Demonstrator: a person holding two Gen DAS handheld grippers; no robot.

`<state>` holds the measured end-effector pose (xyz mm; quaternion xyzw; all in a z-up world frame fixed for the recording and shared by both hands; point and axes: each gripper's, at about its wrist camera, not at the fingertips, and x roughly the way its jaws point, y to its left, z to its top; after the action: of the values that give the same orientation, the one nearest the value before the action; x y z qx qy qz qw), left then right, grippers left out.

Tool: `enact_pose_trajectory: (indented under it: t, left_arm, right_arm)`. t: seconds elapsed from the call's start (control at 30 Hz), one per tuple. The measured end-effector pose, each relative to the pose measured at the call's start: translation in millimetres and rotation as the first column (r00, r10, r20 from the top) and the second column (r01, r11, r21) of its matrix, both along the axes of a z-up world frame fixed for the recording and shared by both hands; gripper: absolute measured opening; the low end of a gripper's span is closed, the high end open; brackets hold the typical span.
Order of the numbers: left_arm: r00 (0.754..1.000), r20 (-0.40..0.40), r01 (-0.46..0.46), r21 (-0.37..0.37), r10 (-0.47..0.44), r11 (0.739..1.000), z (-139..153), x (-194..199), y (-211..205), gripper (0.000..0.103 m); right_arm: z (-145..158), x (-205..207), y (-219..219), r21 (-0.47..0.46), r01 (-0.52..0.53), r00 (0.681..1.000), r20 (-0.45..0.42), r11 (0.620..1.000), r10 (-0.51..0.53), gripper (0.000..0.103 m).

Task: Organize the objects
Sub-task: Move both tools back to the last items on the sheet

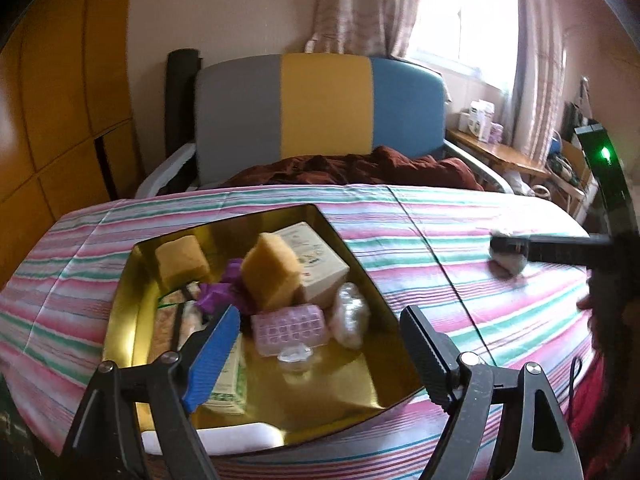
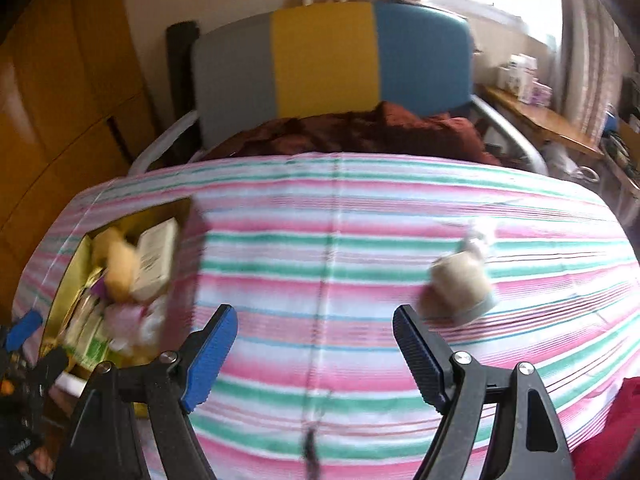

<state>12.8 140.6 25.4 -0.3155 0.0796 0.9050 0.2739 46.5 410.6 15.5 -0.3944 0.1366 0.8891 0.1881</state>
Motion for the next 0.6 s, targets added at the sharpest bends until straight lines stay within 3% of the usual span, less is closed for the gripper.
enact_pose_trajectory:
  t: [0.23,0.43,0.6]
  left_arm:
    - [0.996,-0.019,0.084,-0.036,-0.085,0.996,3.2,6.7,34.9,0.083]
    - [0.988,-0.027,0.151,-0.062,-0.153,0.987,4.1,11.8,70.0,0.083]
    - [0.979,-0.022,0.199,-0.085,-0.202,0.976,1.6,14.3,99.2,0.083]
  right_arm:
    - [14.6,8.0,64.7,0.049,0.135,0.990,-0.057,0.990,-0.132,0.082]
    - [6.2,14.6,120.4,0.090,0.263,0.964,-0.066,0.961,-0.258,0.082]
    - [-14.2,28.9,155.8,0.014,0.375,0.926,-0.053,0.927,-0.374,0.082]
